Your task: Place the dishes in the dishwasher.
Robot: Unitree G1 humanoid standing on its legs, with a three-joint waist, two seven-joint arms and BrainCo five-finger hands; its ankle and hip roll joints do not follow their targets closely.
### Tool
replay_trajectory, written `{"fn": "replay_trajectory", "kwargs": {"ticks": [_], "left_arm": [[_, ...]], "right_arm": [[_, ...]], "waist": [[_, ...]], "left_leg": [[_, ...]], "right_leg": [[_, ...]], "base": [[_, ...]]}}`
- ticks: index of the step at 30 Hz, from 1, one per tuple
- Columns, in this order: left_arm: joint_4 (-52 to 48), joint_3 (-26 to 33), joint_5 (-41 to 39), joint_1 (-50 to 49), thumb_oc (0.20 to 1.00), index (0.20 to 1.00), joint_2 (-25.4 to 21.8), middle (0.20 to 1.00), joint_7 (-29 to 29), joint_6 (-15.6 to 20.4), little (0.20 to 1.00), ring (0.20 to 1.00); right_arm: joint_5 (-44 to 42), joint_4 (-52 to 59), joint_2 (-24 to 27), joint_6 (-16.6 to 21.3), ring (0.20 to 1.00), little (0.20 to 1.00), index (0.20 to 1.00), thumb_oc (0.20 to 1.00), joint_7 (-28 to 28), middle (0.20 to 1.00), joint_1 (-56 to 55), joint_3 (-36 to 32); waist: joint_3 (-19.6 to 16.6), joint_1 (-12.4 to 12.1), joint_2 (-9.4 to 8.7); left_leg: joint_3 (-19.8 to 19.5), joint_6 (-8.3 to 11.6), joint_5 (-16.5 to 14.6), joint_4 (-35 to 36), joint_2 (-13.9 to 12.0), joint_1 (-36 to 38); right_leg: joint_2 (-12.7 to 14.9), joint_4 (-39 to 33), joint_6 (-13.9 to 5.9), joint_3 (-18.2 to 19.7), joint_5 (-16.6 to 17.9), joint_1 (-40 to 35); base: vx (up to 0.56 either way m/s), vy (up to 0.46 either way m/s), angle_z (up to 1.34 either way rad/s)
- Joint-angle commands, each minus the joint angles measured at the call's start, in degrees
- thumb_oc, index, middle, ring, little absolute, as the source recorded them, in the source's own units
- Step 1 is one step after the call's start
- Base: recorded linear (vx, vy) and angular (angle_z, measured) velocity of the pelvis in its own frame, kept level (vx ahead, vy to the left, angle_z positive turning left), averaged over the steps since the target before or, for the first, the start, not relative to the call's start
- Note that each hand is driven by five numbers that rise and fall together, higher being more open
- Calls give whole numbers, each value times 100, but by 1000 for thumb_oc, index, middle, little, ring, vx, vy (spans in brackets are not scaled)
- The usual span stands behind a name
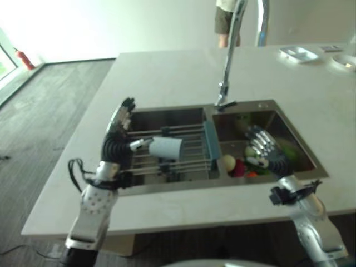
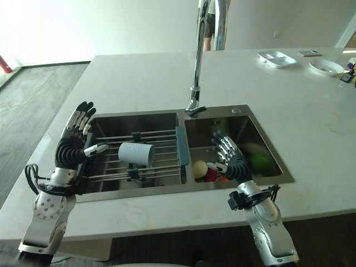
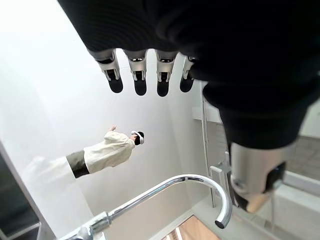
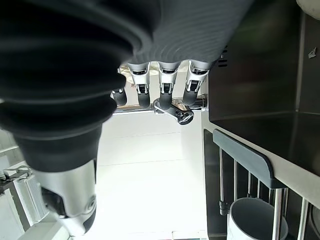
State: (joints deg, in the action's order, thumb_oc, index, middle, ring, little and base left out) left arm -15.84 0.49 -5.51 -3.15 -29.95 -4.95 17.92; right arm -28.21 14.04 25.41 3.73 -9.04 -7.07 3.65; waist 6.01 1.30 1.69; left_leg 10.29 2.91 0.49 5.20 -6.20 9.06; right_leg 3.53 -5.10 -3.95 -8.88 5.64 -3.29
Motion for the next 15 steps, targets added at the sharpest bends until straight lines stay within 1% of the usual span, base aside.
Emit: {"fn": "replay_trajectory", "kwargs": {"ticks": [1,2,3,5,6,7,9,10,11,12,13,14,15], "left_arm": [[131,150,759,497,1000,1000,-607,1000,-149,-99,1000,1000],[226,90,1089,598,1000,1000,-804,1000,-181,-255,1000,1000],[364,-9,1313,793,1000,1000,-1122,1000,-212,-429,1000,1000],[519,-71,1417,966,1000,1000,-1356,1000,-156,-555,1000,1000],[902,-329,1667,1399,1000,1000,-1712,1000,125,-919,1000,1000],[1099,-544,1724,1645,1000,1000,-1960,1000,447,-1136,1000,1000],[1320,-757,1562,1969,1000,1000,-2140,1000,757,-1278,1000,1000],[1449,-850,1597,2104,1000,1000,-2209,1000,836,-1249,1000,1000],[1711,-1074,1637,2358,1000,1000,-2331,1000,1009,-1264,1000,1000],[1901,-1238,1593,2557,1000,1000,-2408,1000,1162,-1356,1000,1000],[2395,-1617,1461,2952,1000,1000,-2543,1000,1252,-1262,1000,1000],[2654,-1767,1428,3137,1000,1000,-2567,1000,1305,-1200,1000,1000],[2846,-1902,1418,3299,1000,1000,-2596,1000,1378,-1228,1000,1000]], "right_arm": [[-170,243,60,117,1000,1000,1000,1000,54,1000,477,-8],[-180,227,108,89,1000,1000,1000,1000,68,1000,541,19],[-261,216,223,56,1000,1000,1000,1000,87,1000,606,42],[-305,197,306,36,1000,1000,1000,1000,75,1000,646,54],[-301,94,357,50,1000,1000,1000,1000,44,1000,721,115],[-346,83,428,11,1000,1000,1000,1000,8,1000,755,109],[-412,69,525,-34,1000,1000,1000,1000,-30,1000,812,121],[-405,34,537,-23,1000,1000,1000,1000,-62,1000,834,135],[-422,-28,585,-5,1000,1000,1000,1000,-118,1000,884,167],[-448,-54,621,-10,1000,1000,1000,1000,-138,1000,929,190],[-505,-106,704,-10,1000,1000,1000,1000,-166,1000,1023,243],[-533,-128,731,3,1000,1000,1000,1000,-189,1000,1043,250],[-557,-140,764,3,1000,1000,1000,1000,-215,1000,1069,257]], "waist": [[-184,88,-243],[-200,115,-214],[-223,166,-183],[-246,212,-148],[-286,305,-79],[-305,369,-38],[-314,428,-4],[-313,448,11],[-322,503,40],[-330,539,55],[-340,627,90],[-346,657,99],[-350,697,110]], "left_leg": [[-249,-312,-185,-20,432,-93],[-238,-301,-183,-20,426,-85],[-221,-285,-177,-20,421,-68],[-198,-275,-170,-20,416,-62],[-166,-270,-168,-20,420,-57],[-141,-265,-175,-20,425,-49],[-113,-261,-176,-20,431,-40],[-99,-261,-178,-20,434,-33],[-77,-263,-181,-20,445,-27],[-56,-266,-188,-20,451,-20],[2,-268,-196,-20,460,-4],[31,-272,-201,-20,464,2],[69,-274,-207,-20,464,7]], "right_leg": [[221,10,-217,102,-162,-223],[215,10,-222,111,-168,-230],[210,10,-230,124,-175,-243],[206,10,-234,139,-180,-244],[205,10,-249,164,-177,-237],[205,10,-260,183,-179,-239],[201,10,-261,204,-181,-244],[199,10,-262,217,-180,-247],[196,10,-265,237,-175,-248],[189,10,-266,257,-177,-247],[188,10,-276,300,-171,-248],[185,10,-280,314,-169,-245],[183,10,-282,341,-170,-242]], "base": [[21,-28,5],[0,0,0],[0,0,0],[0,0,0],[2,33,-2],[2,38,-5],[1,35,-6],[-3,42,-6],[-9,43,-11],[-16,61,-16],[-14,53,-16],[-13,53,-14],[-12,37,-13]]}}
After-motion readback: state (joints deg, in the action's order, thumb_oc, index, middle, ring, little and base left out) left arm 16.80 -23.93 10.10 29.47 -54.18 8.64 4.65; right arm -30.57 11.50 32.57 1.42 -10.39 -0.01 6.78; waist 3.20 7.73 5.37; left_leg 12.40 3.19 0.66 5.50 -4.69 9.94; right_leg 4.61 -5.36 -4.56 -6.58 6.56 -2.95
